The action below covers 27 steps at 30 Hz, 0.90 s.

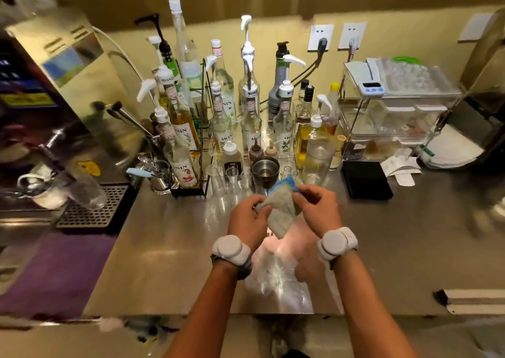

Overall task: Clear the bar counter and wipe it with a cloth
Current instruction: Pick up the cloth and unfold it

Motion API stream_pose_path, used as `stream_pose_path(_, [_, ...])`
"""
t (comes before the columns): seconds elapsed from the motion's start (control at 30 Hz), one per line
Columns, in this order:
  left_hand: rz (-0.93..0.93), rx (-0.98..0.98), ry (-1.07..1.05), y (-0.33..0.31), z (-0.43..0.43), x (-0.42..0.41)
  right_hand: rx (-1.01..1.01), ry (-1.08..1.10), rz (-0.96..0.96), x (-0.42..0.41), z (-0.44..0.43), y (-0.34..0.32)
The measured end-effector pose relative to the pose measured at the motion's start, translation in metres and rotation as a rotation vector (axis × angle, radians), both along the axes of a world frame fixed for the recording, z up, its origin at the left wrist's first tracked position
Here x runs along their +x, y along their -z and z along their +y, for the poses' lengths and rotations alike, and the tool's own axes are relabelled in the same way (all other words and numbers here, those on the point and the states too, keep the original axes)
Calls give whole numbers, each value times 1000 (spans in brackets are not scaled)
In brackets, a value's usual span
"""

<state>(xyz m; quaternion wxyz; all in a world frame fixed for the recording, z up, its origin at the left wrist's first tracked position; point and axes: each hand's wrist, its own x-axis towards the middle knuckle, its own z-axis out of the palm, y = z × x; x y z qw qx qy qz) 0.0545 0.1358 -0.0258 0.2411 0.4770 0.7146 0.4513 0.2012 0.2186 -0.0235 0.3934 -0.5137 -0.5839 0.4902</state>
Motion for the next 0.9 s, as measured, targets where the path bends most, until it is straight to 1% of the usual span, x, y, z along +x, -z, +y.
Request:
stream_pose_path(0.23, [114,34,-68,-25,14,-25,-10,-109,54,-18,18,-19])
stream_pose_path(0.37, [75,78,-128,-31,17,-38,-22,-214,73,-27,27,-29])
stream_pose_path(0.53, [61,87,-200,-33,19,-49,-141,-317,178,-44,36,-41])
stream_pose_path(0.73, [90,55,-213,-30,12,-65,-97,-421,153,-69,36,-48])
stream_pose_path(0.83, [48,116,-194,-39,9,-77,-86,-482,129,-82,32,-51])
stream_pose_path(0.9, [10,149,-139,-47,10,-86,-81,-506,102,-91,29,-53])
